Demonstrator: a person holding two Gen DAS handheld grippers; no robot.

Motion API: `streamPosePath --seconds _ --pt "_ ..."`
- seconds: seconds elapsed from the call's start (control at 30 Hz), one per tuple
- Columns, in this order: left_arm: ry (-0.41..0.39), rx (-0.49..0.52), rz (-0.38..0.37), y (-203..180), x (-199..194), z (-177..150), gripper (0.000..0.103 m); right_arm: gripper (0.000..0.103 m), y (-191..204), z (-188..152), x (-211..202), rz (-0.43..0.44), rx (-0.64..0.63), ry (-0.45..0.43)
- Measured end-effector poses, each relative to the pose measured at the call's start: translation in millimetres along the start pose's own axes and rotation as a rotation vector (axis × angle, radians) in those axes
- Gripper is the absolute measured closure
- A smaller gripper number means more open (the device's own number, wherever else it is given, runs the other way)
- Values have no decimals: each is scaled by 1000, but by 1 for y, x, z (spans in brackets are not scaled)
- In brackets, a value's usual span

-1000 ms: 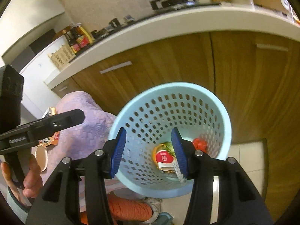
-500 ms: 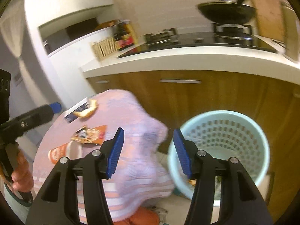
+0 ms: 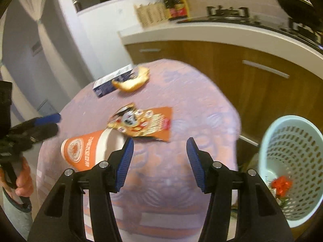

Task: Collect trash
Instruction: 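Move both tools back over the table, then grasp the orange paper cup with the left tool while the right tool grasps the snack bag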

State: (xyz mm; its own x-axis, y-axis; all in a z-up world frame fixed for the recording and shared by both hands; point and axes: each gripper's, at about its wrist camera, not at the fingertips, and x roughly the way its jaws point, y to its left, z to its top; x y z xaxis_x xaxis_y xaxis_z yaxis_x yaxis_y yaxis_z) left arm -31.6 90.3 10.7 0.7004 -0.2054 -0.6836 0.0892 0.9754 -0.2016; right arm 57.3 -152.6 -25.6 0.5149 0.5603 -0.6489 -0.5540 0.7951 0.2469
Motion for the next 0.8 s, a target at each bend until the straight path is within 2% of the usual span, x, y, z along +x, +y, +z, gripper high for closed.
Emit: streamPosePath --seconds 0.17,0.2,0.33,0.37,0.43,0.53,0.8 --pt "79 -44 -16 21 29 -17 23 52 13 0 13 -5 -22 30" --pt "83 -54 -29 21 33 -18 18 52 13 1 14 -5 -21 32" --pt "127 -106 -138 22 47 -24 15 52 13 2 17 -8 -10 38" --pt "136 -105 -146 20 50 -26 13 52 12 2 18 -9 -9 39" --pt "128 -83 -141 15 51 -30 12 52 10 2 20 -9 -3 42" --pt "116 -106 -148 14 51 -32 12 52 7 2 23 -7 5 44" --pt "90 -97 -172 3 41 -42 32 52 6 2 24 -3 3 36"
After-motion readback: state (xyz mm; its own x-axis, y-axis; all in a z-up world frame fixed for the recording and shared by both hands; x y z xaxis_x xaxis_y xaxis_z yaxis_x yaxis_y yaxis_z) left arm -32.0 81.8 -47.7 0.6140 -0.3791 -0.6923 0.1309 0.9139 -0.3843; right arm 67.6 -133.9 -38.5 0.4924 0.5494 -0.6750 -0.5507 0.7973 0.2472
